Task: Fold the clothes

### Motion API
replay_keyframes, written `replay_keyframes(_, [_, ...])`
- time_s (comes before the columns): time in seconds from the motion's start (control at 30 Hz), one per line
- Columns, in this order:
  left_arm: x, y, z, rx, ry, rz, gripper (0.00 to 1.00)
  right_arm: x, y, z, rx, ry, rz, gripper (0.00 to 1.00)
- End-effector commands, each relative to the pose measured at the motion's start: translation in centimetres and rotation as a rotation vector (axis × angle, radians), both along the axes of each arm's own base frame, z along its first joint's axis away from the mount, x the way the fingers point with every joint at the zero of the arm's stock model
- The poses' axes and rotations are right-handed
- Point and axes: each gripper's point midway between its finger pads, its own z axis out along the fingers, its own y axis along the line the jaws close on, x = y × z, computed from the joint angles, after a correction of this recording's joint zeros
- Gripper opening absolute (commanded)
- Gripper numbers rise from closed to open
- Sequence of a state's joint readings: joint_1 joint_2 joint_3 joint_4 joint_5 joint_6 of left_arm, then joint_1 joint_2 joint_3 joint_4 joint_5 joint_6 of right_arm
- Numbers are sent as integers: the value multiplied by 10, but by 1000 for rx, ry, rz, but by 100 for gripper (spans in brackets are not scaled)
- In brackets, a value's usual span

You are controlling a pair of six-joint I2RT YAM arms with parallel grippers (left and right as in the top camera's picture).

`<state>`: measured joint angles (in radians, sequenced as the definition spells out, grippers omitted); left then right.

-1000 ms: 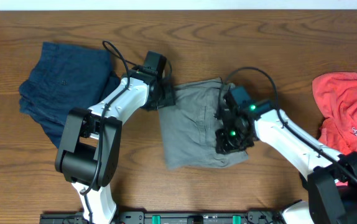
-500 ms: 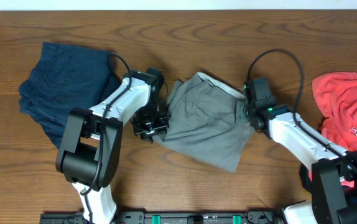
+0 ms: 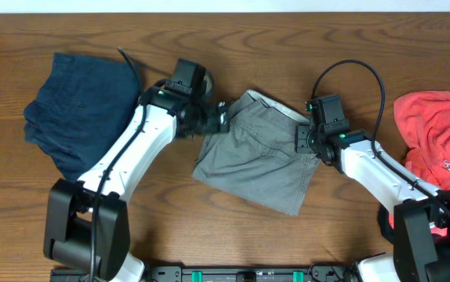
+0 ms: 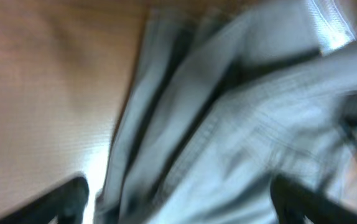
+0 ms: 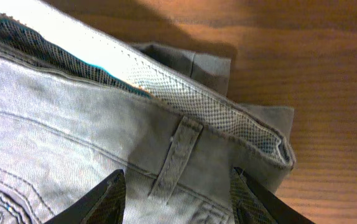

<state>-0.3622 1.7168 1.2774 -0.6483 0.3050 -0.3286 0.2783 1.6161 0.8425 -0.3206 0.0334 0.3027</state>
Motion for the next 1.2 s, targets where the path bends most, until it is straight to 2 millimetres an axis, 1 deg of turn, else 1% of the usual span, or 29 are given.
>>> replay_keyframes(0.0, [17,-7,3,62,-147,-183,99,1,0,1,-2,5,10,53])
replay_keyframes(0.07, [22,-11,-3,71,-172,-230,98,1,0,0,-3,7,10,53])
replay_keyframes(0.13, [24,-13,-14,78,-166,-263,98,1,0,0,-3,7,10,53])
replay_keyframes(0.23, [18,-26,-28,30,-141,-354,98,1,0,0,-3,7,10,53])
replay_keyframes(0.3, [12,-38,-33,-37,-127,-425,98,1,0,0,-3,7,10,53])
replay_keyframes(0.37, [9,-47,-38,-80,-128,-475,98,1,0,0,-3,7,10,53])
replay_keyframes(0.57, [23,-52,-58,-83,-151,-479,98,0,0,0,-4,12,11,53])
replay_keyframes(0.7, [34,-53,-82,-70,-156,-468,98,-3,0,-1,-4,23,12,53])
replay_keyframes(0.8, [35,-53,-100,-76,-119,-436,98,-4,-1,-2,-6,30,12,53])
replay_keyframes(0.9, [30,-52,-118,-79,-60,-402,99,-5,-1,-2,-7,33,12,54])
replay_keyframes(0.93, [27,-52,-123,-87,-37,-397,96,-5,-1,-2,-7,33,12,54])
replay_keyframes(0.97, [23,-54,-125,-99,-21,-401,91,-5,-1,-2,-7,33,12,53])
replay_keyframes(1.07, [17,-58,-123,-138,3,-414,62,-5,-1,-3,-7,33,12,54])
replay_keyframes(1.1, [16,-60,-121,-148,2,-417,48,-5,-1,-3,-7,33,12,54])
replay_keyframes(1.13, [17,-60,-118,-155,-2,-418,29,-5,-1,-3,-8,34,12,54])
replay_keyframes(1.17, [18,-60,-116,-156,-8,-417,19,-5,-1,-3,-8,34,12,54])
